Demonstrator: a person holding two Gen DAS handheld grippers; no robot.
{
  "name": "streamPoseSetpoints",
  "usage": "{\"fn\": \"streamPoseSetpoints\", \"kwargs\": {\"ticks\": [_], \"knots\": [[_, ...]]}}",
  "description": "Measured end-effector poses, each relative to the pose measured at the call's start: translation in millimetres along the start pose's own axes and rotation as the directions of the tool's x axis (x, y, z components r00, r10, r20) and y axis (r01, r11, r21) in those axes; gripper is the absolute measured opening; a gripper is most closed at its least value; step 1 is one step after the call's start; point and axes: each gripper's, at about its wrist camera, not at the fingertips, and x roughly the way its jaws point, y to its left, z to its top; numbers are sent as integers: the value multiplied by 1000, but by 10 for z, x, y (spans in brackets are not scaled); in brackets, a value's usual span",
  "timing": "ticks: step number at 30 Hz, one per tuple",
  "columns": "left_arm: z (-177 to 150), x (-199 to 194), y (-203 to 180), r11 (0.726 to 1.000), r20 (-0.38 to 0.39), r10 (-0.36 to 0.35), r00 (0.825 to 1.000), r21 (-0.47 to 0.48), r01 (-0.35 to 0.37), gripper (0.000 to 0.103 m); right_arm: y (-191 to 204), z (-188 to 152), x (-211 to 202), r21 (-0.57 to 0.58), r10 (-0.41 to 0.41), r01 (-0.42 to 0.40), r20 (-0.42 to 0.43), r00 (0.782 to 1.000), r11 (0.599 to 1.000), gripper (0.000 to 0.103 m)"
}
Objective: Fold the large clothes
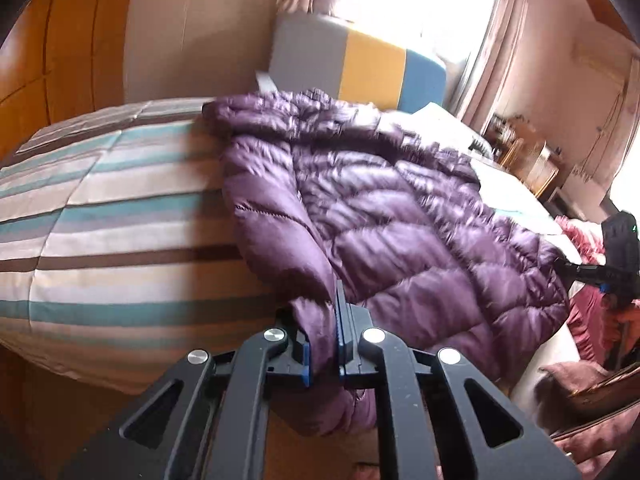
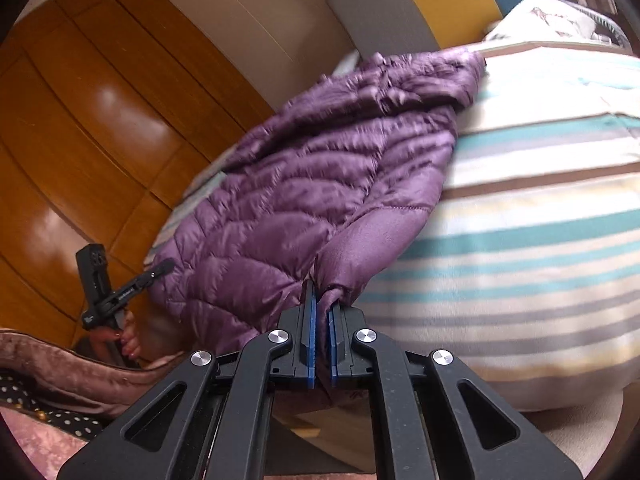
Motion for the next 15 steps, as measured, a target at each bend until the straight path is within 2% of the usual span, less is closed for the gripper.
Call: {"fn": "streamPoseSetpoints", "kwargs": {"ticks": [4, 9, 12, 15], "knots": [[114, -182, -56, 997, 83, -69, 994, -18, 70, 7, 61, 21, -128, -27, 42, -40, 71, 997, 999, 5], [235, -447, -197, 986, 174, -165, 971, 16, 165, 6, 112, 34, -289, -53, 99, -92, 140, 985, 994, 5], [291, -582, -246, 977, 216, -211, 953, 35, 208, 6, 134, 49, -424, -69, 151, -140, 185, 971, 988, 5], [342, -751, -267, 966, 259, -254, 932, 23, 257, 6, 149, 68, -631, -77, 224, -212, 245, 943, 974, 5]]}}
